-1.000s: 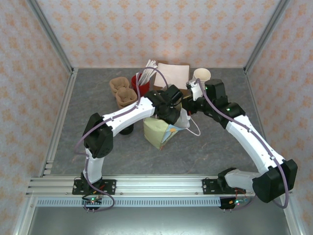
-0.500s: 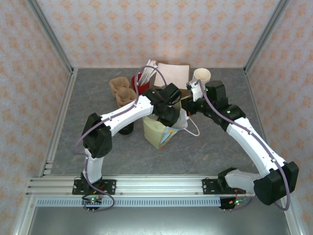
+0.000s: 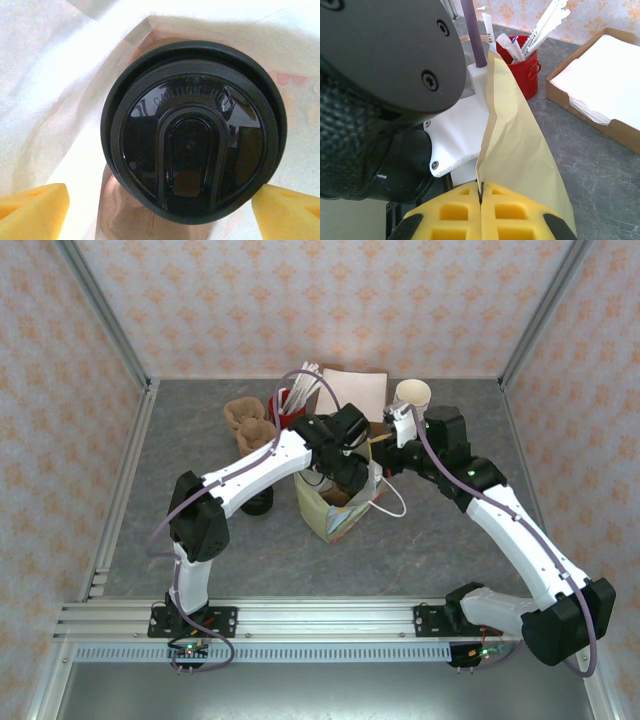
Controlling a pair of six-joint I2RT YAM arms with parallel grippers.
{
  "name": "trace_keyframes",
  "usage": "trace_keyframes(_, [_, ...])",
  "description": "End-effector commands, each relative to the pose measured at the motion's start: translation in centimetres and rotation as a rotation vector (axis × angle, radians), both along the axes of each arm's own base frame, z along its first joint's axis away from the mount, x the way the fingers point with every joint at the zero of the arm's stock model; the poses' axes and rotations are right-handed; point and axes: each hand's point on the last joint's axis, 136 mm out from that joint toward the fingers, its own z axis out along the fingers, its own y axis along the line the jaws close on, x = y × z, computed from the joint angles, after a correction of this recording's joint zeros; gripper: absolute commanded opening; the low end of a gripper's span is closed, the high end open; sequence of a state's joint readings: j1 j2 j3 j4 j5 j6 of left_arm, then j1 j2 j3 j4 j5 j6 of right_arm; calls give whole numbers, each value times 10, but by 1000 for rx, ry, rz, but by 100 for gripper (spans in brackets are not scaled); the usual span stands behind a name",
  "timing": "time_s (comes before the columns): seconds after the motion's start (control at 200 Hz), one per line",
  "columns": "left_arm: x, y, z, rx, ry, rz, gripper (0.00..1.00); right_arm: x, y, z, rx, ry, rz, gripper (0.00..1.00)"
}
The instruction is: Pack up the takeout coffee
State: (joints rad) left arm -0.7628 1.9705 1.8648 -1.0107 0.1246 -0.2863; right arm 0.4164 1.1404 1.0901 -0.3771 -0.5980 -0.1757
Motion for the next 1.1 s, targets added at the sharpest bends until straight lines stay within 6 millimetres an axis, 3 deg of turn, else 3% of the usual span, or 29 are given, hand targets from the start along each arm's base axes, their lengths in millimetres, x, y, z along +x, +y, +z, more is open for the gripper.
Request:
trace_keyframes(0.0, [1, -11, 18, -55, -17, -32, 95, -9, 7, 1, 13, -6, 44, 0])
trace_keyframes(0.54, [-17, -19, 35, -130, 31, -92, 95, -6, 5, -6, 11, 13, 27, 0])
trace_keyframes(0.841, [-18, -10, 39, -102, 20, -79, 94, -2, -1, -6, 16, 18, -6, 0])
trace_keyframes(0.866, [-21, -8, 51, -119, -1, -79, 94, -1, -3, -7, 15, 21, -11, 0])
trace_keyframes(1.096, [-25, -2, 60, -120, -9, -71, 94, 3, -15, -17, -3, 46, -61, 0])
